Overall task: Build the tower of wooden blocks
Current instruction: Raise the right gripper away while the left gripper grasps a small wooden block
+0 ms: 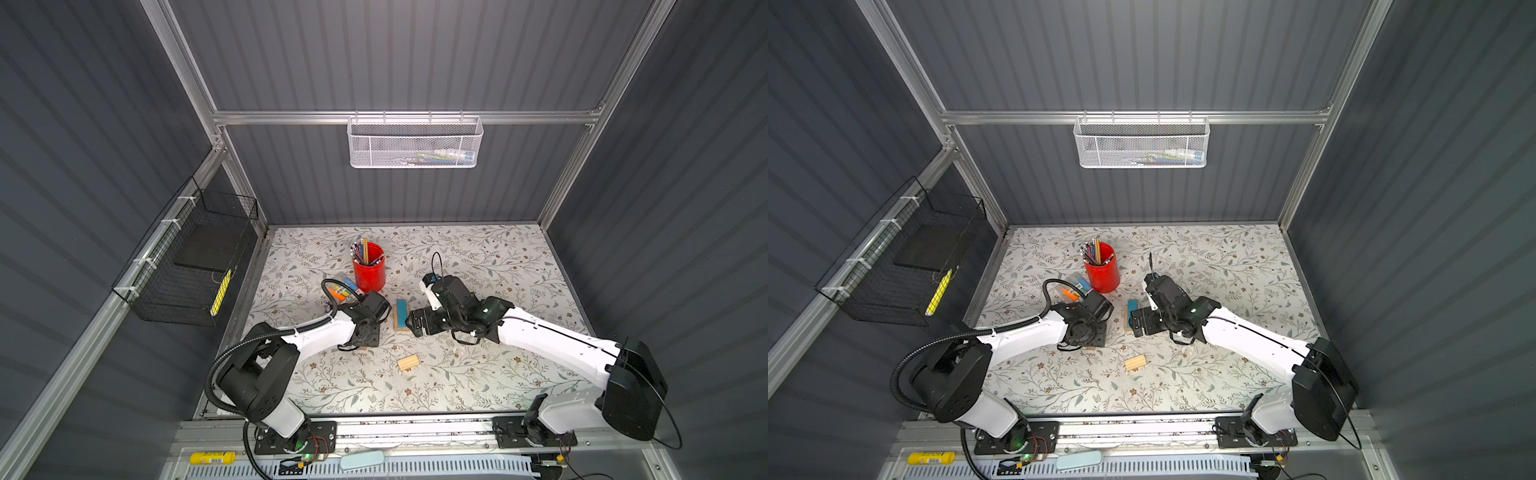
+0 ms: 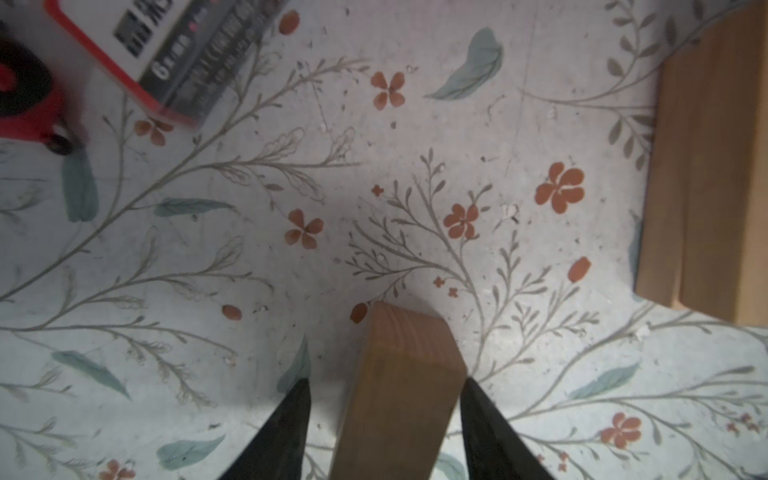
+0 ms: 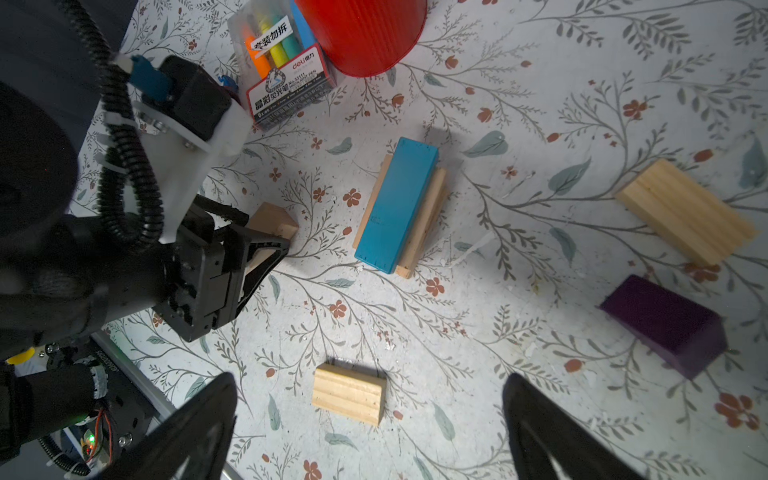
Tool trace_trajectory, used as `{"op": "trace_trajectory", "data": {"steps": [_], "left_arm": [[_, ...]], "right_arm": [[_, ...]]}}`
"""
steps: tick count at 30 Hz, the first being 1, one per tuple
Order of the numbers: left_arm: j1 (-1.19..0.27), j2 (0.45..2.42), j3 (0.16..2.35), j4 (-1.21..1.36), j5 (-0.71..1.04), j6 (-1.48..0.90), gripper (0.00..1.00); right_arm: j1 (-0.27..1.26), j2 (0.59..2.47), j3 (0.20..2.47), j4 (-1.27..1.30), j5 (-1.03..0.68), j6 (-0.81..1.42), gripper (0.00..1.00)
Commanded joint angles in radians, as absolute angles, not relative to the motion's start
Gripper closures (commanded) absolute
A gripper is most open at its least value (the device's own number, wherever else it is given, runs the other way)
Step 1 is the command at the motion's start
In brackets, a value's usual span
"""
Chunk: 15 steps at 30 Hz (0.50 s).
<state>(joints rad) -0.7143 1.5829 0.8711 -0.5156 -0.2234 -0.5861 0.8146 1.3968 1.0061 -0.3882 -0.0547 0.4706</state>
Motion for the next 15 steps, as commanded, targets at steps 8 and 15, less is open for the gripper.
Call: {"op": "trace_trajectory", "data": {"steps": [8,15], "left_arm": [[-0.711,1.609,0.870,-0.477,-0.158,-0.633,0.54],[-0.712,1.615,0.876,-0.486,-0.171,-0.642,0.63]], "right_arm": [[0.792,1.401,0.996,-0.346,-0.093,0.479,0.01],[0.781,1.414,0.997,-0.344,-0.110,0.485,0.01]]}}
